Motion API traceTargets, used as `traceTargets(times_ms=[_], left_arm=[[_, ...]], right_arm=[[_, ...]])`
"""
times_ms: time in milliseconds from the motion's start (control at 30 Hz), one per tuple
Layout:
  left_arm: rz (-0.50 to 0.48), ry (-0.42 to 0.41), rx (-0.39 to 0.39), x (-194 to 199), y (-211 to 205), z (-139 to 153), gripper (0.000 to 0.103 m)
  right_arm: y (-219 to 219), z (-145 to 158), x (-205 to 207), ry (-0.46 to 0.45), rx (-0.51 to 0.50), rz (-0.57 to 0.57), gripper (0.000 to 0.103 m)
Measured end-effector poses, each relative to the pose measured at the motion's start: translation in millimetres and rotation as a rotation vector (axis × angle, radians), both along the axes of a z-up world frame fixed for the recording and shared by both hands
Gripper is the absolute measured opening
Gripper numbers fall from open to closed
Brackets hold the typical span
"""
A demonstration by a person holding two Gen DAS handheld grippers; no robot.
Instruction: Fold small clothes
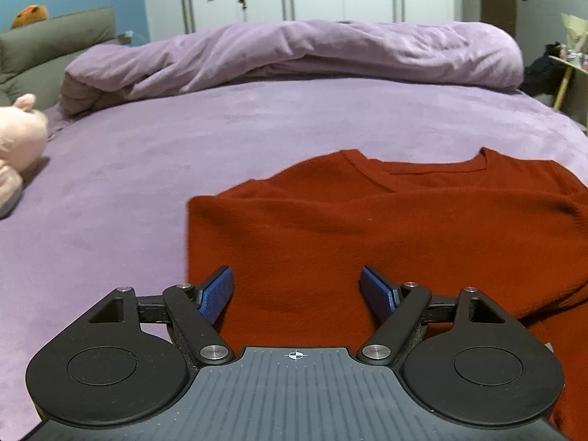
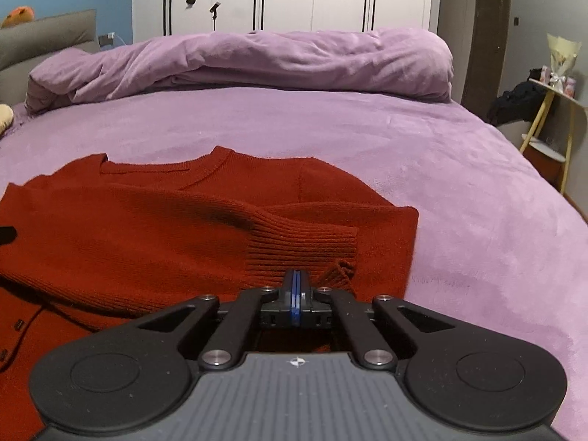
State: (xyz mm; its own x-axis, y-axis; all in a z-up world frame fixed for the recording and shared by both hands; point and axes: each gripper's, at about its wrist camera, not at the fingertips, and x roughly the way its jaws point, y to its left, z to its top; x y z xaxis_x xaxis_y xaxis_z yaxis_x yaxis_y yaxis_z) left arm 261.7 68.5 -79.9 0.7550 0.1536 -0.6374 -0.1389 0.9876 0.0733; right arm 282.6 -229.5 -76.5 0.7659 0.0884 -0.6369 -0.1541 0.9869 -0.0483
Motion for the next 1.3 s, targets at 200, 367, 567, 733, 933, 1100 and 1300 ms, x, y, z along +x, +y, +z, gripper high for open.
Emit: traceTargets(times_ms=[200,367,567,733,933,1100,1300], left_arm=[[-0.028,0.035,-0.054,-21,5,7,0.08],[-0.044,0.053,-0.028,-21,3,3,0.08],[-0.033,0.064,-0.001,-13,-3,-4,0.082],[-0.03,0.071,0.007,-15,-4,-3,0.083],[-0.052,0.094,0.008,-37,3,20,0.081],[-0.148,0.129,-0.014,-99,18,37,0.082],[-0.171,0.272,-0.109,-202,46,31,0.082]], right_arm=[[0,18,-33,0.062,0.103,-0.064,0.009],[-3,6,-43,0.065,0.089,-0.073,0.011],[5,-2,-29,0.052,-0.005,-0.047,0.008],[8,-2,-26,0.053,-0.043,-0.022,0.008],[-2,19,-45,0.099,-0.004,0.012,0.014],[-22,37,-121,0.158,0.097,-0.03,0.062],[-68,50,-254,0.191,0.224,-0.107,0.06]])
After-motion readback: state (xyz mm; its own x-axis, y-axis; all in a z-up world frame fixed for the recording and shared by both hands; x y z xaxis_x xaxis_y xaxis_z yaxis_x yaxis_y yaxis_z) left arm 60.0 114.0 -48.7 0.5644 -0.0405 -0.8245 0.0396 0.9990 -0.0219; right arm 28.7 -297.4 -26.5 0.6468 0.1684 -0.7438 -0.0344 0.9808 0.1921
